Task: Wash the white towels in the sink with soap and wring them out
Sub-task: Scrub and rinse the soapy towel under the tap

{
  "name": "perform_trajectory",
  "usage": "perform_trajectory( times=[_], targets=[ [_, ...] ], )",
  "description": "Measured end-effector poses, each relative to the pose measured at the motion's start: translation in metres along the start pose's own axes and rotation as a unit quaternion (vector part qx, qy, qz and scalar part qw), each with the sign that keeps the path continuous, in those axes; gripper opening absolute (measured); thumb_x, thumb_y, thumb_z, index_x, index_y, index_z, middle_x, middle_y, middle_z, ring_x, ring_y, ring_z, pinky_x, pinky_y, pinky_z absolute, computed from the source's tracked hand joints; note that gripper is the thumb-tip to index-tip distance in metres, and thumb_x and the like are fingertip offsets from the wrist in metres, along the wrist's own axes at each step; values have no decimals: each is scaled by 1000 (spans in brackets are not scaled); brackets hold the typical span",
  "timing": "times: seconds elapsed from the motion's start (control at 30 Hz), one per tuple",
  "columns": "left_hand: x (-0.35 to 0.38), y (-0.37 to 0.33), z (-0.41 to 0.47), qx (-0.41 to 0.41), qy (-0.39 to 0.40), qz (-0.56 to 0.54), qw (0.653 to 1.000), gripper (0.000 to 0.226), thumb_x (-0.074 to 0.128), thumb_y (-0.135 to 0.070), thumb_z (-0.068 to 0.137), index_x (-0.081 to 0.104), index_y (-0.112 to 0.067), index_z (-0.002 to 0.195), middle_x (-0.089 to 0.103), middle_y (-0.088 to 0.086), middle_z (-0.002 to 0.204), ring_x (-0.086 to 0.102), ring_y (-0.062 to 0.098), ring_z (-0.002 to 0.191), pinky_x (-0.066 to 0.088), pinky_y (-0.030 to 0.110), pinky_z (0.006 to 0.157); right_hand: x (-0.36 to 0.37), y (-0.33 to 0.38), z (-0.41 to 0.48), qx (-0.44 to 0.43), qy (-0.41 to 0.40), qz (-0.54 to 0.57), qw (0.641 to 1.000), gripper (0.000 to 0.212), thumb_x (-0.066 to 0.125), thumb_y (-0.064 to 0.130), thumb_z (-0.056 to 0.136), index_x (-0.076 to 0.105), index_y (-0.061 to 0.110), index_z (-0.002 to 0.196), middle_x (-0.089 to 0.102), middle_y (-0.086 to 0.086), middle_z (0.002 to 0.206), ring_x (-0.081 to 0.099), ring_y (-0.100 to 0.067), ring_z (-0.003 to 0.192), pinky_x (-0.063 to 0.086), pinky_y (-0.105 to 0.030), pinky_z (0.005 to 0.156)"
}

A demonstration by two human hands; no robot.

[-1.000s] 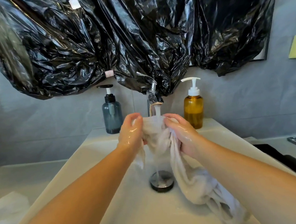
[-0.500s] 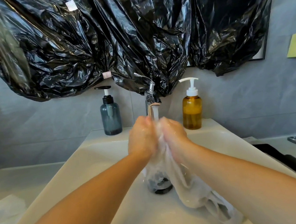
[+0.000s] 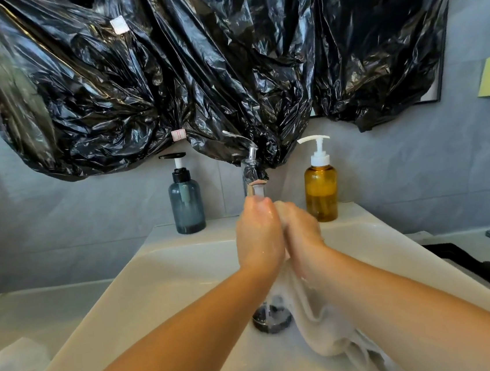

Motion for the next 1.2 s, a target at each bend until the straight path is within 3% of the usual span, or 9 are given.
perform_trajectory(
  times=[0.07, 0.23, 0.37, 0.53, 0.63, 0.83, 1.03, 1.1, 1.2],
  targets=[
    [-5, 5, 8, 8, -24, 70, 997, 11, 43, -11, 99, 52, -6, 99, 47, -1, 90, 46, 20, 78, 37, 31, 68, 1, -3, -3, 42, 9, 40, 998, 22, 44, 17, 102, 60, 14, 87, 62, -6, 90, 61, -17, 76, 49, -15, 59],
    [-29, 30, 23, -94, -5, -20, 995, 20, 36, -29, 104, 50, -15, 105, 55, 2, 98, 52, 15, 83, 45, 28, 74, 7, -4, -4, 104, 63, 92, 988, 23, 53, 30, 95, 69, 13, 96, 65, -8, 85, 60, -25, 76, 46, -31, 65],
    [-27, 24, 6, -114, 122, -56, 984, 19, 45, -25, 99, 50, -25, 117, 57, 3, 108, 54, 17, 93, 46, 31, 76, -1, -10, -3, 133, 46, 126, 982, 26, 58, 35, 92, 71, 13, 96, 71, -10, 88, 68, -30, 86, 56, -39, 82],
    [-24, 12, -6, -47, 322, 12, 945, 68, 63, -2, 86, 31, -26, 140, 55, 3, 120, 59, 14, 100, 54, 19, 71, -17, -11, 3, 156, 37, 147, 976, 29, 67, 33, 88, 71, 12, 108, 75, -13, 100, 71, -32, 96, 55, -47, 95],
    [-33, 17, -2, -82, 284, 134, 946, 55, 63, -10, 86, 38, -33, 129, 55, 0, 108, 60, 21, 97, 56, 30, 74, -19, -12, -2, 146, 52, 138, 978, 22, 68, 20, 91, 63, 12, 110, 71, -14, 101, 69, -31, 93, 57, -45, 90],
    [-59, 34, 12, -161, 106, -11, 981, 16, 45, -17, 94, 59, -21, 100, 60, 5, 97, 58, 22, 86, 57, 37, 68, -12, -10, -15, 115, 55, 135, 983, 5, 54, 21, 100, 59, 23, 98, 63, -13, 106, 64, -31, 92, 57, -36, 61],
    [-32, 16, -2, -152, 101, -101, 978, 22, 35, -20, 100, 47, -21, 118, 52, 8, 101, 51, 20, 84, 47, 31, 63, -1, 2, -25, 93, 12, 119, 988, 35, 40, 37, 105, 57, 16, 127, 64, -10, 119, 62, -29, 104, 52, -43, 95],
    [-21, 15, -2, -118, 79, -45, 989, 22, 33, -24, 103, 48, -18, 119, 56, 10, 104, 55, 24, 92, 50, 39, 79, 4, 5, -23, 68, 1, 137, 988, 31, 46, 30, 103, 54, 16, 129, 59, -8, 125, 59, -25, 105, 47, -32, 86],
    [-22, 15, 5, -103, 19, 39, 994, 23, 33, -23, 101, 54, -17, 94, 57, 4, 85, 55, 23, 83, 42, 30, 60, 12, 7, -22, 51, 29, 67, 996, 28, 55, 23, 98, 57, 15, 125, 60, -3, 117, 62, -23, 105, 48, -27, 77]
  ],
)
Point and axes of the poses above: each hand's wrist, its own z-axis towards the middle knuckle, its own x-axis out of the palm, y = z × x, the point moved 3 cm from there along z, towards the middle knuckle
